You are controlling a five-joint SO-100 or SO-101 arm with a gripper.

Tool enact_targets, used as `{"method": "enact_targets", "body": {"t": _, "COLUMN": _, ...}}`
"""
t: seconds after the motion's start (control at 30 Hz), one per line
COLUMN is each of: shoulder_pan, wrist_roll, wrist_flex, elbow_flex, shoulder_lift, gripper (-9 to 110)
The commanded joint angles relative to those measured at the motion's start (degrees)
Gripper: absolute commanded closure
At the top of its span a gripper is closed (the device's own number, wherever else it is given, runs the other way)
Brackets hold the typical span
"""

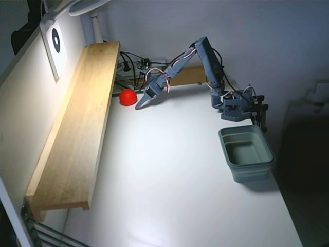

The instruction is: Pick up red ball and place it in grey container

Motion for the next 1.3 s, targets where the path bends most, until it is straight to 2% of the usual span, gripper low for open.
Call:
{"method": "enact_targets", "body": {"t": 0.0, "shoulder_pan": 1.25, "wrist_roll": 0.44, "wrist_flex": 1.89, "elbow_flex": -4.64, "shoulder_lift": -1.95, "gripper": 63}}
{"method": "enact_targets", "body": {"t": 0.67, "shoulder_pan": 1.25, "wrist_roll": 0.44, "wrist_flex": 15.80, "elbow_flex": -37.59, "shoulder_lift": -20.98, "gripper": 63}}
{"method": "enact_targets", "body": {"t": 0.87, "shoulder_pan": 1.25, "wrist_roll": 0.44, "wrist_flex": 16.09, "elbow_flex": -38.23, "shoulder_lift": -21.33, "gripper": 63}}
{"method": "enact_targets", "body": {"t": 0.9, "shoulder_pan": 1.25, "wrist_roll": 0.44, "wrist_flex": 16.09, "elbow_flex": -38.23, "shoulder_lift": -21.33, "gripper": 78}}
{"method": "enact_targets", "body": {"t": 1.27, "shoulder_pan": 1.25, "wrist_roll": 0.44, "wrist_flex": 16.09, "elbow_flex": -38.23, "shoulder_lift": -21.33, "gripper": 78}}
